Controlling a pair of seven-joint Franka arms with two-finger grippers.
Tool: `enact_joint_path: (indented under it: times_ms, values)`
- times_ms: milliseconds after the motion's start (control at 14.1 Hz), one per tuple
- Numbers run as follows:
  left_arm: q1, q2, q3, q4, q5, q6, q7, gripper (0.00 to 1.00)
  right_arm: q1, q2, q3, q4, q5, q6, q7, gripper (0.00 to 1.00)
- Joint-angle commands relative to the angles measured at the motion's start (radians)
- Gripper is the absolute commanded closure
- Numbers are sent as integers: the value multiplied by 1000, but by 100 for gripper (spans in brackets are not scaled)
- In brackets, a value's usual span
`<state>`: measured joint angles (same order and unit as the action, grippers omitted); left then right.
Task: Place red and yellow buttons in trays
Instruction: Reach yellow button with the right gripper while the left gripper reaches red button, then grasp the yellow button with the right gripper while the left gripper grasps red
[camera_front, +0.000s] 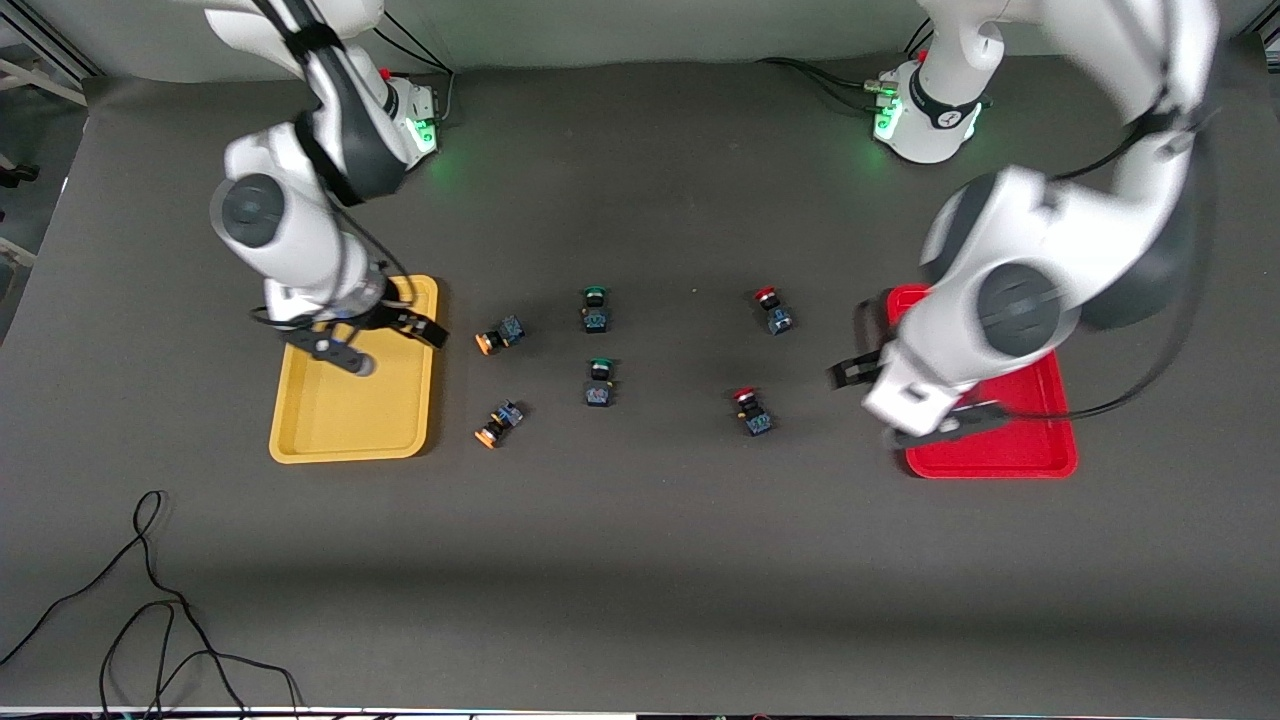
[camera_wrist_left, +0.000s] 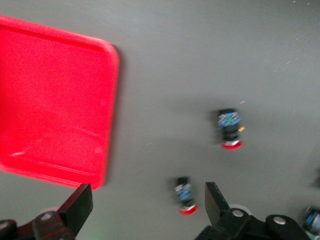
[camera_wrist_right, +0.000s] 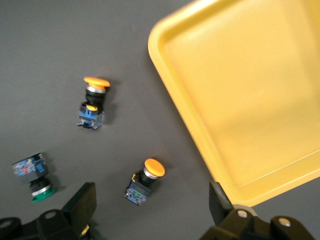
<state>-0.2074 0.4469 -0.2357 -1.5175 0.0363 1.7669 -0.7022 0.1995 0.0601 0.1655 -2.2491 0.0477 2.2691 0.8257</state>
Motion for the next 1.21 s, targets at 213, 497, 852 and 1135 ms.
enact_joint_path:
  times_ms: [213,497,852,1135]
  values:
    - [-145,266,-1,48,-18,230,-284,1,103,220,-7,-70,0,353,246,0]
    - [-181,305,6,7,86,357,-387,1,135,287,-7,-78,-2,422,291,0]
    - [-178,303,6,-58,145,414,-379,8,135,300,-7,-84,-2,423,291,2]
    - [-170,290,6,-127,146,492,-381,33,135,305,-7,-84,-2,422,290,7]
